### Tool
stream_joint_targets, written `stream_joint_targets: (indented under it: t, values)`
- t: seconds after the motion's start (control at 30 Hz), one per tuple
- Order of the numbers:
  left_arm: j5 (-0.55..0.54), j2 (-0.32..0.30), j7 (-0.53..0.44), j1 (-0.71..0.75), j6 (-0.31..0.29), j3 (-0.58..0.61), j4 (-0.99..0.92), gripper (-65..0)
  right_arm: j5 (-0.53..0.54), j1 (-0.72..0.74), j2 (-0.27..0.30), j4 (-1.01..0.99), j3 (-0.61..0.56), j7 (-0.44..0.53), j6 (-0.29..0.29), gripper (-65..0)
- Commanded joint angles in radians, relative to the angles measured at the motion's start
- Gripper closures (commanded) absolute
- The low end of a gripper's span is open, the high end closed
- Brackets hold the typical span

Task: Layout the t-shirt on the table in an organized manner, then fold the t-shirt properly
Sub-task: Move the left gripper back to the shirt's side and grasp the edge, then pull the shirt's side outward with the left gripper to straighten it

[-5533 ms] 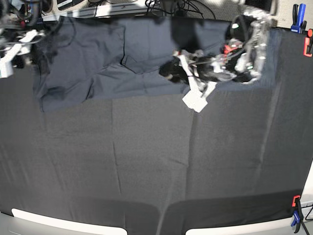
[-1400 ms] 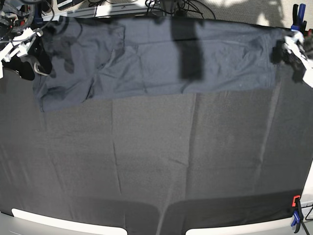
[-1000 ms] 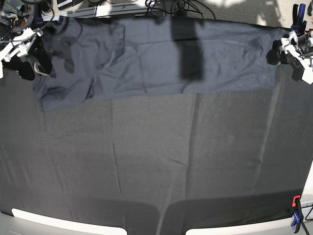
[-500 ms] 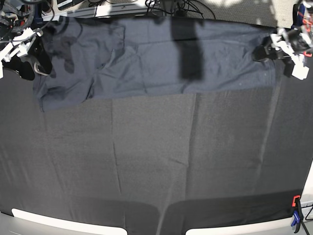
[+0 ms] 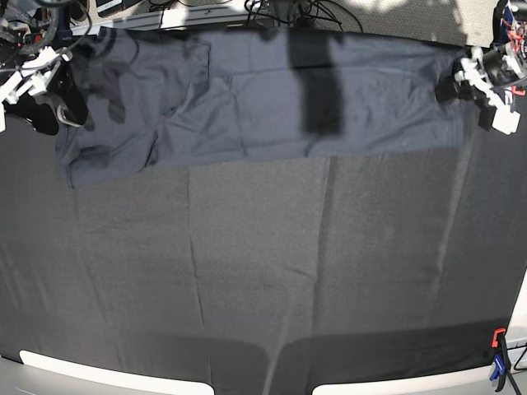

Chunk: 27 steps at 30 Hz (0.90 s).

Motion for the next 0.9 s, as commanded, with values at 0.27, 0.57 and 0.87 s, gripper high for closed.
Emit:
stream_joint_targets:
  t: [0.27,0.57,0.87]
  values:
    - [0.075,-0.018,-0.082,-0.014,-0.011,-0.006,0.012,0.0,0.026,-0.001,0.014,0.016,0.01,0.02,0.02,-35.1]
    - [0.277,-0.018,-0.119,-0.146,-0.007,-0.007,0.012,0.0,0.026,0.0,0.014,0.016,0.01,0.02,0.02,-35.1]
    - [0.517,-0.018,-0.146,-0.296,0.036,-0.007,0.011,0.0,0.026,-0.001,0.014,0.016,0.01,0.02,0.02,-35.1]
